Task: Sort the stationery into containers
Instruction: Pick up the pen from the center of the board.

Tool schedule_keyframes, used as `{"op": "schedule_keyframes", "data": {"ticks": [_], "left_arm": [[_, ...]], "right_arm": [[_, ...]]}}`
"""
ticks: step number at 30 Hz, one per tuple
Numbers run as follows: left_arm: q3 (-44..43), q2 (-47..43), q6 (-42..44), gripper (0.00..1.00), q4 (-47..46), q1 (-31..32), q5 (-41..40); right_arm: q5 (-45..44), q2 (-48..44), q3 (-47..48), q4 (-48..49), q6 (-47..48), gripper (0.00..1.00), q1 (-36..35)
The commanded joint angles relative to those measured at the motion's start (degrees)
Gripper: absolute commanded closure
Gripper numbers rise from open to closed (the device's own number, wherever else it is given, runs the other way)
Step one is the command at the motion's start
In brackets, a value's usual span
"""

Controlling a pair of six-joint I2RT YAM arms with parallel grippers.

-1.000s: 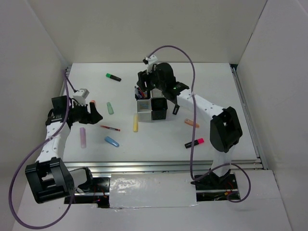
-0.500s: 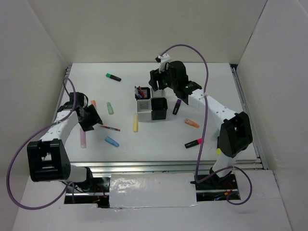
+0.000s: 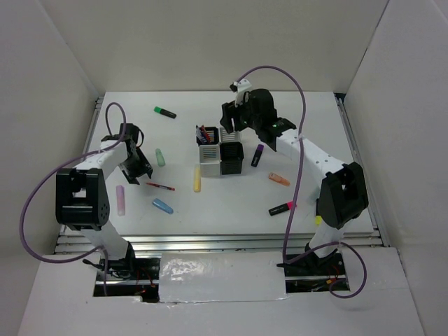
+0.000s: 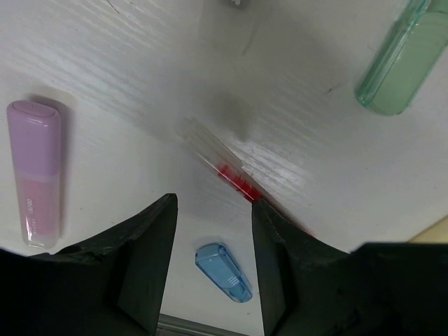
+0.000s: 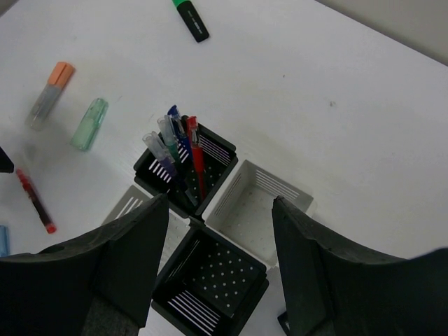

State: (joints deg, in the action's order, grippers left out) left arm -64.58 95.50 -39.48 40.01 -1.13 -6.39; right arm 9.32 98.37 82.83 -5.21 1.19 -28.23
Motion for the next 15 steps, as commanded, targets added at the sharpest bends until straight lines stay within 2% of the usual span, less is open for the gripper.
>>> {"op": "schedule_keyframes", "data": {"ticks": [1,15], "left_arm": [[-2.7,2.0,-1.7,0.41,2.6,0.7,-2.3],[-3.1,8.6,-4.1,0.41,0.2,0.7,2.5]], "right_arm": [[1.3,-2.3,-0.7,0.5,0.4,0.32,0.8],[3.0,-1.4,-0.7,0.3,0.4,0.32,2.1]]}}
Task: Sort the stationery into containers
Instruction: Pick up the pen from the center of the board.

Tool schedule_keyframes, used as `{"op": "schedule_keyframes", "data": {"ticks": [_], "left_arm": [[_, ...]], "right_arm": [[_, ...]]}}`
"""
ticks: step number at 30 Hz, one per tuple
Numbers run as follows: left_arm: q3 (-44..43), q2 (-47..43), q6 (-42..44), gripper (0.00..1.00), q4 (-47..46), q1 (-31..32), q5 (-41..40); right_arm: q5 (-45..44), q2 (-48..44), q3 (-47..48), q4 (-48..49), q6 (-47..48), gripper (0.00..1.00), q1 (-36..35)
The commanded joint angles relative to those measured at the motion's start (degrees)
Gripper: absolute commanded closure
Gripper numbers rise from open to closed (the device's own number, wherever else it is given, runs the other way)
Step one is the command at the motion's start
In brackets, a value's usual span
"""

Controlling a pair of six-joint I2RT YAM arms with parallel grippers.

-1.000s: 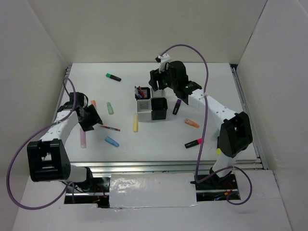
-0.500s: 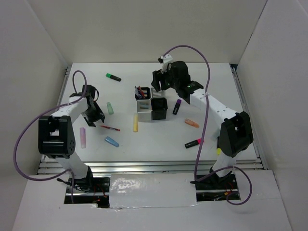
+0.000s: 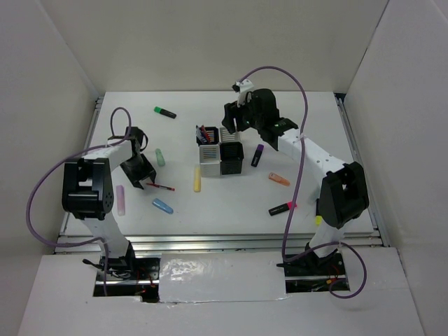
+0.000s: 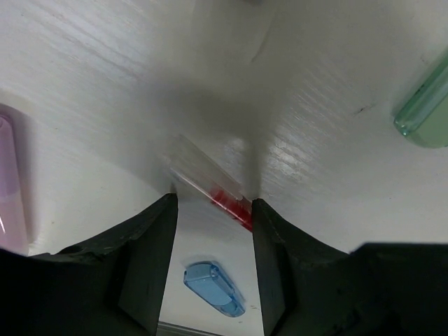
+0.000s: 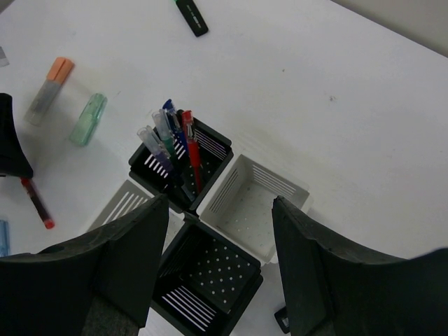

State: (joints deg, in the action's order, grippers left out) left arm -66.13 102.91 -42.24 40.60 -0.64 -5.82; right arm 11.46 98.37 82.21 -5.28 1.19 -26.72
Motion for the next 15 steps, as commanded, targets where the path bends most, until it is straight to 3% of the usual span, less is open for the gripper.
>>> {"op": "schedule_keyframes", "data": {"ticks": [1,6,15], "left_arm": [[-1.6,1.7,-1.6,0.43,-0.6,0.2,2.4],[-2.9,4.7,-2.0,0.61,-2.4,0.2,6.5],[-4.9,7.7,-4.2,0.68,-4.7,2.7,10.1]], "right_arm": [[0.9,-1.3,0.0,0.2,0.4,0.32,0.6],[1.3,-1.1,0.1,0.2,0.5,0.32,0.9],[1.6,-1.2,-0.5,-0.1,0.6,0.32,1.3]]}}
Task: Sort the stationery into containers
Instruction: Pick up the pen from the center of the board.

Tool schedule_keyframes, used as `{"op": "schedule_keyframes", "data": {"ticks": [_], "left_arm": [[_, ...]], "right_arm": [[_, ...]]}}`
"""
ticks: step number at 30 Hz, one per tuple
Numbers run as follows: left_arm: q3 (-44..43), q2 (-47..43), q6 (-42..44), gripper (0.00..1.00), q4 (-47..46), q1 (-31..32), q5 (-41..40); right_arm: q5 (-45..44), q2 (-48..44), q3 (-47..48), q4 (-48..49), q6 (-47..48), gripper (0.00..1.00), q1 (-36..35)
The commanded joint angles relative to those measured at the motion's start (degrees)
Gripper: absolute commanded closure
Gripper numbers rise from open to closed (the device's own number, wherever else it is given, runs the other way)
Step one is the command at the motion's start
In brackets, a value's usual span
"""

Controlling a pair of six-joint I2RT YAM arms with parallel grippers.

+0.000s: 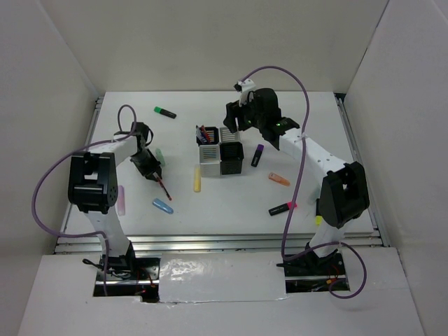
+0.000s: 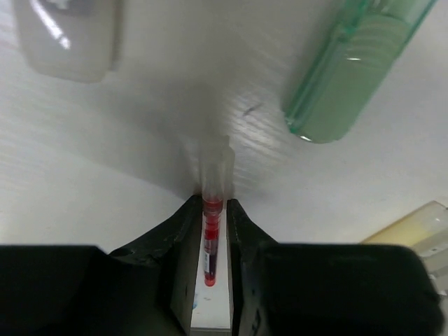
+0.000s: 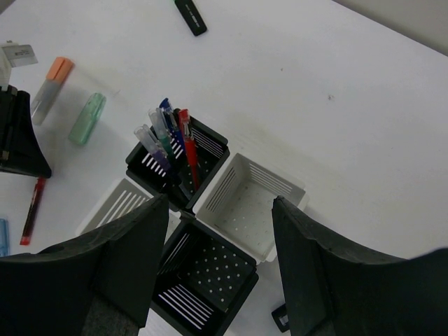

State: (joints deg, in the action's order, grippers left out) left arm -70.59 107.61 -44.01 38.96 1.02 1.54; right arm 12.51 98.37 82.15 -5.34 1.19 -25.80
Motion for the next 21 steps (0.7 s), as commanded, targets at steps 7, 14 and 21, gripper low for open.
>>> {"op": "schedule_keyframes", "data": {"ticks": [7,14,21], "left_arm": [[-2.2,3.7,-4.2,0.84,-4.9,1.6,5.8],[-2.8,0.9,-1.4,1.0,-4.7,1.9,6.7],[0.4,-15.6,2.2,1.0,-14.5,2.1,8.5]], "right_arm": [[0.6,-1.5,-0.1,-0.5,1.0,0.32,0.5],[0.5,-3.0,0.1,-1.7,1.4,0.32,0.6],[0.0,-5.6,0.1,-3.3,-0.2,0.32,0.9]]}}
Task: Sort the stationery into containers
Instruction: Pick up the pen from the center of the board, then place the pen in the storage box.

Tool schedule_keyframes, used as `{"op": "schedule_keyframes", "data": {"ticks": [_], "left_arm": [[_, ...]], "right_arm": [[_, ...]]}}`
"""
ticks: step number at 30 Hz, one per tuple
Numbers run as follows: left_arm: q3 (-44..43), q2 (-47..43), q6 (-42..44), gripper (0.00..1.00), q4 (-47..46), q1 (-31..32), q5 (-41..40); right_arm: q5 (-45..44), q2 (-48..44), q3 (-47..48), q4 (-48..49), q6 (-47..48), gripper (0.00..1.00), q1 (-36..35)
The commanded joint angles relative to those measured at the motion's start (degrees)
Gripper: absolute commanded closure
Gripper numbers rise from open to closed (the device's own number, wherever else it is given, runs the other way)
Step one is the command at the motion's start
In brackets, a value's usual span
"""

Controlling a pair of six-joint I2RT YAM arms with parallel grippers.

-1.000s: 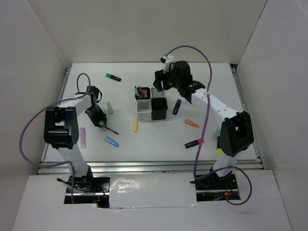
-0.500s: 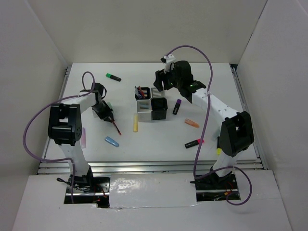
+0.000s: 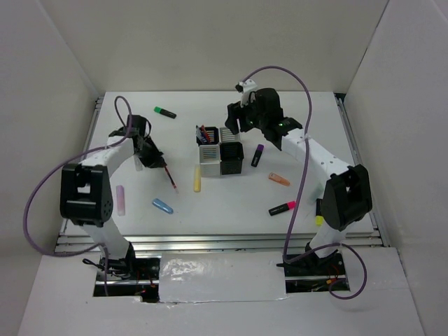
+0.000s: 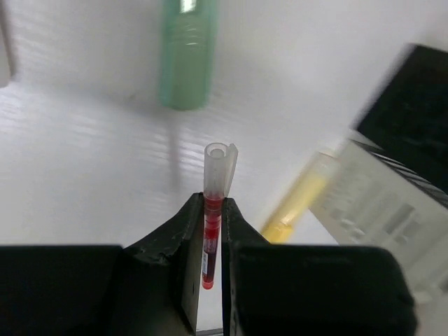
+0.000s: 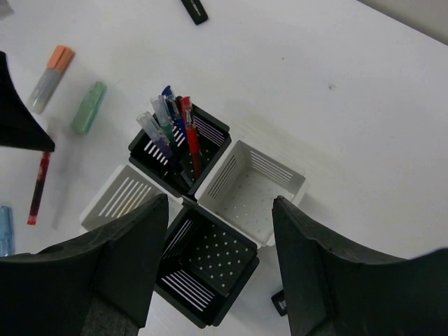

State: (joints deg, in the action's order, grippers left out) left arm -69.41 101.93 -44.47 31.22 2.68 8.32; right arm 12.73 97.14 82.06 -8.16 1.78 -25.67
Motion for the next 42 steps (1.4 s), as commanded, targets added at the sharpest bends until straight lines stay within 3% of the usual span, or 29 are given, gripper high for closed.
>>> {"op": "schedule_keyframes", "data": {"ticks": [1,4,8,10,12,18,28,32,37,42], "left_arm": [[-1.4,-11.3,5.0,1.0,-8.1,0.8,1.8],[-3.1,-17.0,10.2,1.0,-13.9,1.6,2.3],[1.2,-22.3,14.3,1.0,-27.1,3.7,2.7],[3.9,-25.0,18.9,1.0,-39.1,6.6,0.7],[6.5,-25.6,22.2,1.0,-48.7,8.5,1.1],[4.9,-19.8,28.5,1.0,-62.5,13.8,2.8],[0.9,-9.0,31.7,1.0,-66.1,18.5,1.7],[0.9,-5.8,30.1,0.95,-67.2,18.5,2.2],[0.7,-2.7,29.2,0.84,-67.1,19.4,2.8],[2.0,-2.6,29.3,0.66,-66.1,19.8,1.4]], "right_arm": [[-0.1,-4.8,0.4,-0.9,-1.5,0.32,0.9],[0.4,-5.9,0.5,-1.8,-3.4,0.32,1.8],[0.3,-7.8,-0.1,-2.1,-4.4,0.32,2.6],[0.4,-8.6,-0.9,-2.3,-5.5,0.31,4.0],[0.8,-9.3,-1.5,-2.8,-6.2,0.31,5.0],[3.0,-11.2,-4.7,-4.5,-8.4,0.31,10.1],[4.6,-14.2,-10.1,-3.7,-8.2,0.31,13.8],[5.3,-14.2,-10.8,-4.2,-8.4,0.3,14.9],[5.4,-15.1,-12.0,-4.3,-7.9,0.29,15.7],[4.8,-14.8,-11.8,-5.6,-7.8,0.28,16.1]]}}
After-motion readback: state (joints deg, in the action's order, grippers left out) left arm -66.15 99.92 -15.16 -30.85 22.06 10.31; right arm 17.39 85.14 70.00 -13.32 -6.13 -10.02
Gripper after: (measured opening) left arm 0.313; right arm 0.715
